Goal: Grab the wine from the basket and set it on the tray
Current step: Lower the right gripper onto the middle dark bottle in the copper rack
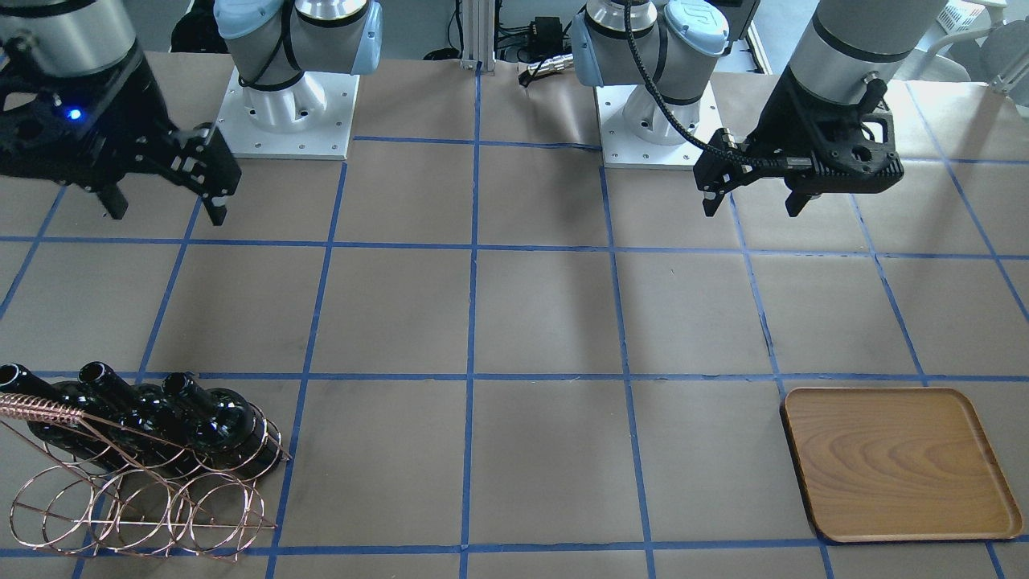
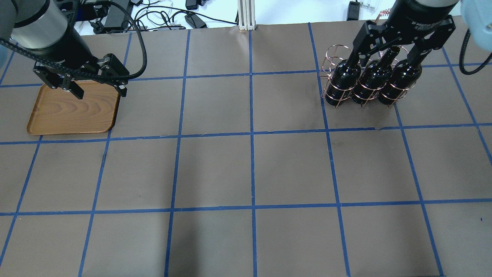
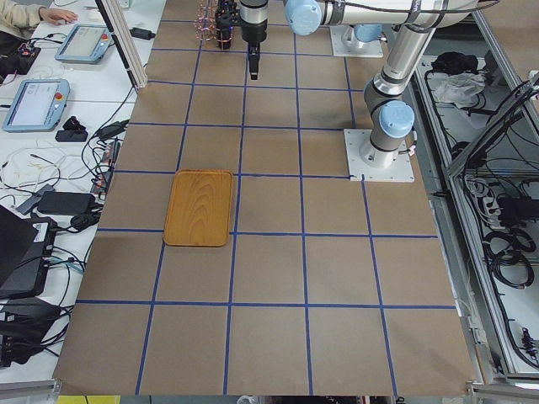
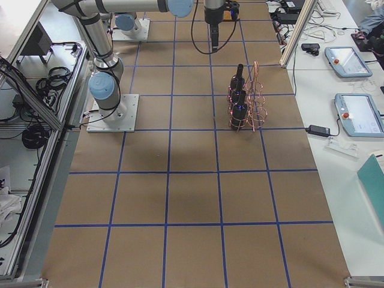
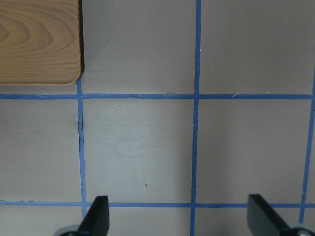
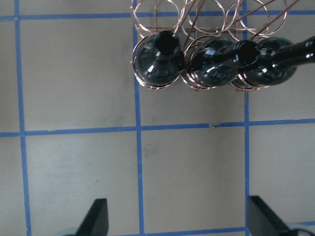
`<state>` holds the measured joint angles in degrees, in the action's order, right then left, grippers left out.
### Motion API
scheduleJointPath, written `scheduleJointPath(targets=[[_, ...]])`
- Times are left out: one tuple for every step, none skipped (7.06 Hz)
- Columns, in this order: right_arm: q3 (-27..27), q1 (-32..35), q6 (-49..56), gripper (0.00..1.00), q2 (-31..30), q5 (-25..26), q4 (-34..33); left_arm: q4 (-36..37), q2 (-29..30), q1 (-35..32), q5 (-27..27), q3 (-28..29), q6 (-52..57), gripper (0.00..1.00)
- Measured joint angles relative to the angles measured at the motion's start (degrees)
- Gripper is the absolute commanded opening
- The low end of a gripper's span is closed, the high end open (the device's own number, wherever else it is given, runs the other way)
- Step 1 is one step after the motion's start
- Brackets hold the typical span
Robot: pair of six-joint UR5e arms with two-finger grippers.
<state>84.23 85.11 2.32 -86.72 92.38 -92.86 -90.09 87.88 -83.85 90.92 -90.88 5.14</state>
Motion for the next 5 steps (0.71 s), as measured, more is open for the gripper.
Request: scheduleJointPath(targets=[[-2.07,-2.49,0.55,1.0,3.53,-0.65,-0.33,0.0,0.01,0.0,0.03,0.0,0.03,1.0],[-3.11,-4.6,1.61,1.0,6.78,-1.57,-1.89,-0.02,0.01,0.0,0.04,0.0,0.02,1.0],[-3.47,-5.78,2.73,1.0,9.38,-1.95,-4.24,-0.06,0.01,0.0,0.04,0.0,-0.01,1.0],[-3.48,-6.27,4.03,1.0,11.32,-2.04,-5.89,-0.07,0.01,0.0,0.05,0.0,-0.01,1.0],[-3.36,-6.45,5.48,0.99,12.56,-1.98,-6.75,-0.11,0.02,0.0,0.05,0.0,0.02,1.0]])
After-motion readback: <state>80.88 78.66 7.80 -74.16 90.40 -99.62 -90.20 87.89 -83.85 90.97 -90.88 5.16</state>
